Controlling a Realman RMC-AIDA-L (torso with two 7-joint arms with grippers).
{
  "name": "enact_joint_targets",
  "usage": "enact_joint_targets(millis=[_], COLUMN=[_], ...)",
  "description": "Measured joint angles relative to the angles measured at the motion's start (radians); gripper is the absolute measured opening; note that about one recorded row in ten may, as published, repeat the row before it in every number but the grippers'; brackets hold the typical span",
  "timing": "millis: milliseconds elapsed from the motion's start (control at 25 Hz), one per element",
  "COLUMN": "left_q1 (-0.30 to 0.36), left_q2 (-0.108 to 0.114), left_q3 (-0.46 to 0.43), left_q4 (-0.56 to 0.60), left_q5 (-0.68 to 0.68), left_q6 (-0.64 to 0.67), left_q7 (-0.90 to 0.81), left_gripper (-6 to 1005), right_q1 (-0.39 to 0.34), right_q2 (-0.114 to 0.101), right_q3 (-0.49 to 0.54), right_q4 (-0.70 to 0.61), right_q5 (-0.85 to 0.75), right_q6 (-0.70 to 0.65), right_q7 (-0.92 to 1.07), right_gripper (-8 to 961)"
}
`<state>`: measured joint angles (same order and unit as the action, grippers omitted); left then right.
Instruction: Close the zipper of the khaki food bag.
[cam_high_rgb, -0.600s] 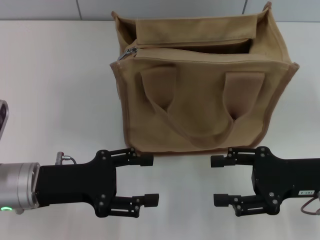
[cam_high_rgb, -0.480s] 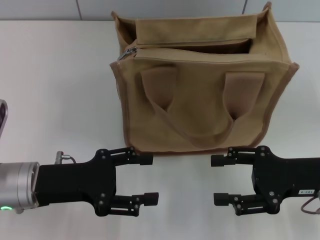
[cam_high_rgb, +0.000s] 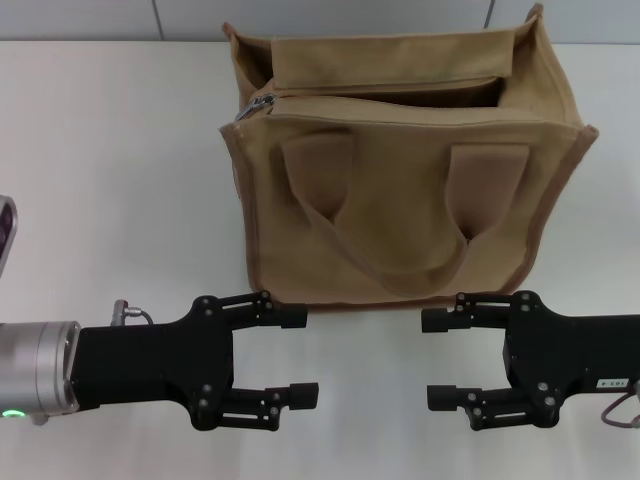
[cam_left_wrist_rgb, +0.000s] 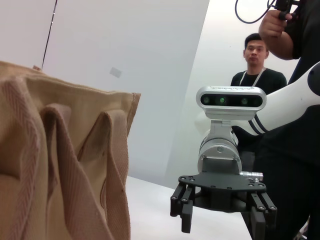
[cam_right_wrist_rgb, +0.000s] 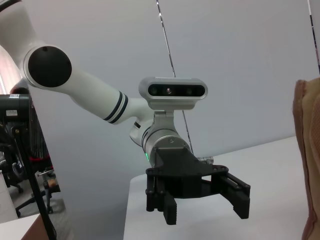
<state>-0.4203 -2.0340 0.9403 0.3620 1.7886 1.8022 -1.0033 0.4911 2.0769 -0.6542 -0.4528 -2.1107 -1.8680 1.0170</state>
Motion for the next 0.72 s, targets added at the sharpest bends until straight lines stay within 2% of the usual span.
enact_joint_targets(millis=[160,320,520,600,640,720], left_q1=[0.001,0.008,0.014,0.015,0.011,0.009], left_q2=[0.000,0.000,-0.005,-0.013,-0.023,-0.026], left_q3=[0.000,-0.047,-0.203,-0.275,-0.346,-0.379], left_q4=[0.000,0.011,0.012,0.012,0.012,0.011], left_q5=[0.001,-0.002,-0.003,-0.004,-0.008,-0.016], left_q6=[0.000,0.008,0.073,0.115,0.147,0.154], left_q7=[0.002,0.006,0.057,0.088,0.106,0.110], left_gripper=[817,817,816,816,816,816], right_q1=[-0.001,-0.003,-0.008,-0.009,-0.010,-0.010], right_q2=[0.001,0.001,0.002,0.002,0.002,0.002], right_q3=[-0.001,0.001,0.001,0.001,0.001,0.001], right_q4=[0.000,0.000,0.000,0.000,0.000,0.000], right_q5=[0.000,0.000,0.000,0.000,0.000,0.000], right_q6=[0.000,0.000,-0.001,-0.002,-0.003,-0.004], right_q7=[0.000,0.000,0.000,0.000,0.000,0.000], right_gripper=[743,743,744,744,744,744])
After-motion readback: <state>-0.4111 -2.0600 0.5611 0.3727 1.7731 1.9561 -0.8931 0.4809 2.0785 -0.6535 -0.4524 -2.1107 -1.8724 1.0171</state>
